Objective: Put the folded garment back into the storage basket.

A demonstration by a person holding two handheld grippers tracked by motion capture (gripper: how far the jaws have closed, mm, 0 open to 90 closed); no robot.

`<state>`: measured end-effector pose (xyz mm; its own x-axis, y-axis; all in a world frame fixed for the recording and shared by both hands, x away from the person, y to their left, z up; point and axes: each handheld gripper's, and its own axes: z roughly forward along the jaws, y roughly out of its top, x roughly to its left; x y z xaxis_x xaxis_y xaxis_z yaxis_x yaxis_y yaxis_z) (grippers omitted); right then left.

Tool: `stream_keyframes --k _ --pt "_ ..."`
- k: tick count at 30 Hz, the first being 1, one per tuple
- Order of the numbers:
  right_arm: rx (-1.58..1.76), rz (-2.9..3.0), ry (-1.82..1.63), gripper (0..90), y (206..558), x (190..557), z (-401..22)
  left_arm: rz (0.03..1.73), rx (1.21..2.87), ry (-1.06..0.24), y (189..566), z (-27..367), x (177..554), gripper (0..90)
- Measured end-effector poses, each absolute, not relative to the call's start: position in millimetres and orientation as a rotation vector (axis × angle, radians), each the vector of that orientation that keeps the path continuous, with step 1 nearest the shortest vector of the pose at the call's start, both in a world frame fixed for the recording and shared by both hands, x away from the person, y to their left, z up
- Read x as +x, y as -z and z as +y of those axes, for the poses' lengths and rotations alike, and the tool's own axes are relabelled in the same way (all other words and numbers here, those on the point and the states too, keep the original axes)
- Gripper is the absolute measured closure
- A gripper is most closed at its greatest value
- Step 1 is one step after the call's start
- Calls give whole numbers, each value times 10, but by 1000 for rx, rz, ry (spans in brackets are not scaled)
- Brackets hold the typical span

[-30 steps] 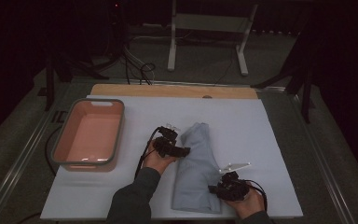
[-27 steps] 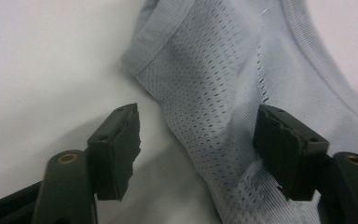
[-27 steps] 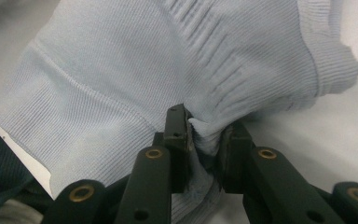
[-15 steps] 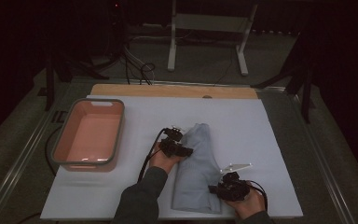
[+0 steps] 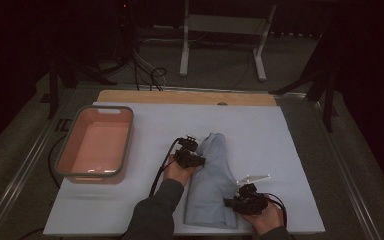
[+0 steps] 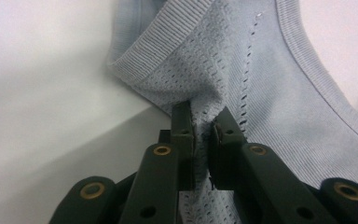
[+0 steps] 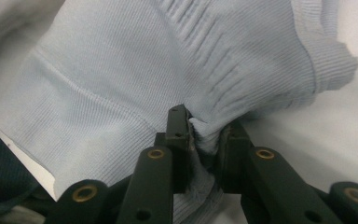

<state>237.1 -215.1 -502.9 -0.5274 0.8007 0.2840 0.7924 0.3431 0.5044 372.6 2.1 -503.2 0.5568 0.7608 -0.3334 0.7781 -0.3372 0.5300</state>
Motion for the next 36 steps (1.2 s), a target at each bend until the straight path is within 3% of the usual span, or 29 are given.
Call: stream_keyframes --k 36 --pt "1522 2546 -1236 827 4665 2544 -1969 1194 2137 -134 4470 467 3665 840"
